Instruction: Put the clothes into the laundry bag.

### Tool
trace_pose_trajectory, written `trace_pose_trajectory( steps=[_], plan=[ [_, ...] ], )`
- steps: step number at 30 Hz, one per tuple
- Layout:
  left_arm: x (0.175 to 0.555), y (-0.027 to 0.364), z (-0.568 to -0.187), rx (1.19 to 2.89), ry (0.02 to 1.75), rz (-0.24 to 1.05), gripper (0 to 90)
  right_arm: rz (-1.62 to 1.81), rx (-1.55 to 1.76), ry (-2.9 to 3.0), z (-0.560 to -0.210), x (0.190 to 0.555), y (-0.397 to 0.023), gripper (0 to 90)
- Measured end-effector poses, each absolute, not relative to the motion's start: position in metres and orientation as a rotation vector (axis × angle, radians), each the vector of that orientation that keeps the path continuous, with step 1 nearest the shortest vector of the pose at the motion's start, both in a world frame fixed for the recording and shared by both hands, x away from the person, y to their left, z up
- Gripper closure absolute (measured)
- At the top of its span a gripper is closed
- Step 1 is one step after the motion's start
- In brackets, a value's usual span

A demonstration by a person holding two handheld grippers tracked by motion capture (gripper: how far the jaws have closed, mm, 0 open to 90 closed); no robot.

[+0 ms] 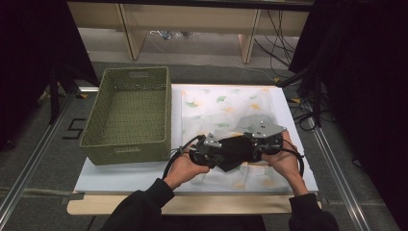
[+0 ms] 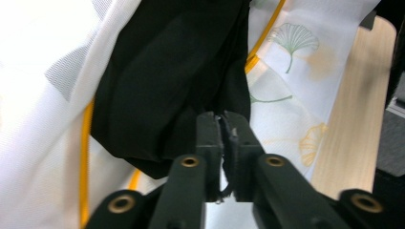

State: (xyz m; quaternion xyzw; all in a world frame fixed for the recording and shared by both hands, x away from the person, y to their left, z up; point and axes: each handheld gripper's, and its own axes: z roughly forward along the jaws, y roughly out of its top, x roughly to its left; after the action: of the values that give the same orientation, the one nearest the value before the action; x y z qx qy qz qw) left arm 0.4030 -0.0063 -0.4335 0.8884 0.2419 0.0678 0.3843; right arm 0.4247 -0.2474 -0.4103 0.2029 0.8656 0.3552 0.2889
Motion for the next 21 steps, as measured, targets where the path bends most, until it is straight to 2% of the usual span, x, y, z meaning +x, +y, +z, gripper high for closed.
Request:
trace_pose_trajectory(
  steps=[4, 8, 21],
  plan=[
    [0.408, -0.011, -0.441, 2.329, 0.587, 0.131, 88.1, 0.948, 0.547, 2.313, -0.411, 0.425, -0.246, 90.0],
    [0.414, -0.021, -0.454, 2.325, 0.626, 0.102, 88.9, 0.946, 0.545, 2.315, -0.41, 0.425, -0.247, 90.0],
    [0.451, -0.038, -0.474, 2.38, 0.724, 0.192, 89.6, 0.948, 0.545, 2.314, -0.41, 0.425, -0.247, 90.0]
  ],
)
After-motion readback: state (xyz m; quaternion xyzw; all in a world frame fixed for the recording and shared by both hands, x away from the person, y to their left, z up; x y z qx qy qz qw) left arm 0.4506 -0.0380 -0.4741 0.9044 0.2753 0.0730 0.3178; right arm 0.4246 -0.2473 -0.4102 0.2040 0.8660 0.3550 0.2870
